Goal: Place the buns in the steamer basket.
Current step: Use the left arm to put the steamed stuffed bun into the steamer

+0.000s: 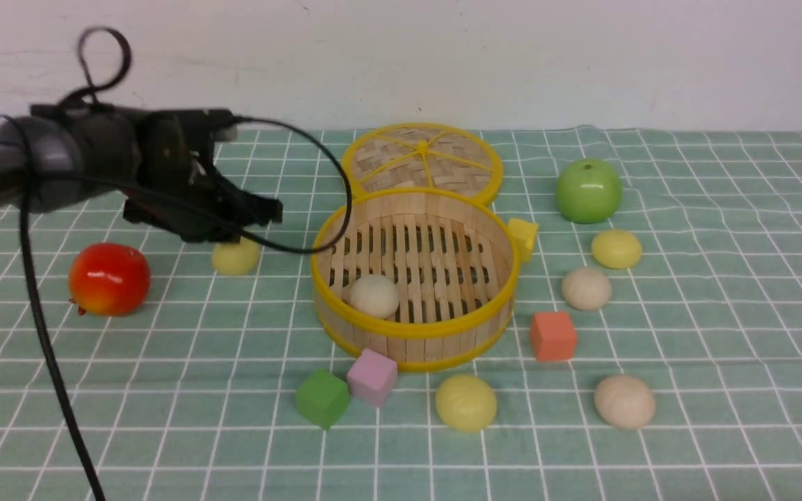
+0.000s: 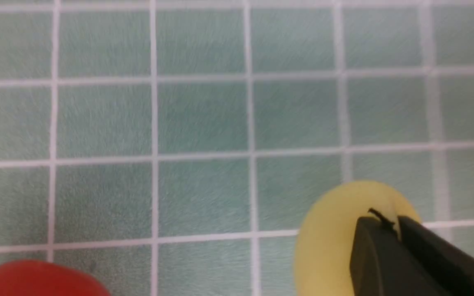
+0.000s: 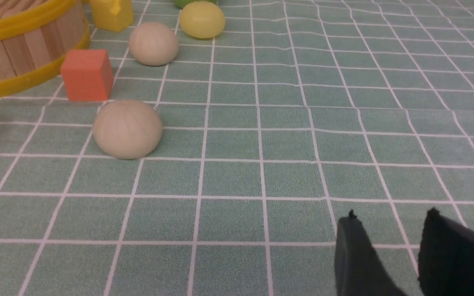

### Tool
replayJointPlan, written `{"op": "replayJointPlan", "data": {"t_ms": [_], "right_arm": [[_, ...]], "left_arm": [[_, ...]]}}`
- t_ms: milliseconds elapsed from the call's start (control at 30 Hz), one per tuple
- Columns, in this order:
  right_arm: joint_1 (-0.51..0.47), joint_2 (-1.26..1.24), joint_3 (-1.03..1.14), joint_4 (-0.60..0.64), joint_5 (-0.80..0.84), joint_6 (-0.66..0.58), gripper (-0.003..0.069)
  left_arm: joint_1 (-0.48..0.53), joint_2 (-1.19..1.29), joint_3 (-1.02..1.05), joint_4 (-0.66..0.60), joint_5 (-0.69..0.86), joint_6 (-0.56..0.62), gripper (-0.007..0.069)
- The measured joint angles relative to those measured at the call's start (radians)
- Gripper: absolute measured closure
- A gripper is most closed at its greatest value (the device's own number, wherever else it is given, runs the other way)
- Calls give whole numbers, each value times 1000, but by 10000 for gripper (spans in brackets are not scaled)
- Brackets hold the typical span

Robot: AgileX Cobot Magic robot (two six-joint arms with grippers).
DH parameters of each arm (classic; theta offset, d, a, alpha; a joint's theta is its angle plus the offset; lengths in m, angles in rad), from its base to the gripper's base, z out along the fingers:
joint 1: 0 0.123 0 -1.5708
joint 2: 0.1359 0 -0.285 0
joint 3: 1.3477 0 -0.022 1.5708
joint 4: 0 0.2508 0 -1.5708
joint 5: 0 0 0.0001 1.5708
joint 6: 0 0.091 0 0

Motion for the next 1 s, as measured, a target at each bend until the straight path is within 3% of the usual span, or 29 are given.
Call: {"op": "replayJointPlan", "data": {"t_ms": [267, 367, 633, 1000], "right_arm": [[0, 0, 0, 0, 0, 0, 419], [0, 0, 0, 0, 0, 0, 419], [0, 0, 0, 0, 0, 0, 419], [0, 0, 0, -1, 0, 0, 419]], "left_arm": [[-64, -127, 0, -135, 0, 63, 638], [-131, -132, 0, -160, -9, 95, 638], [-217, -130, 0, -167, -78, 103, 638], [-226, -113, 0, -169, -186, 103, 634]]}}
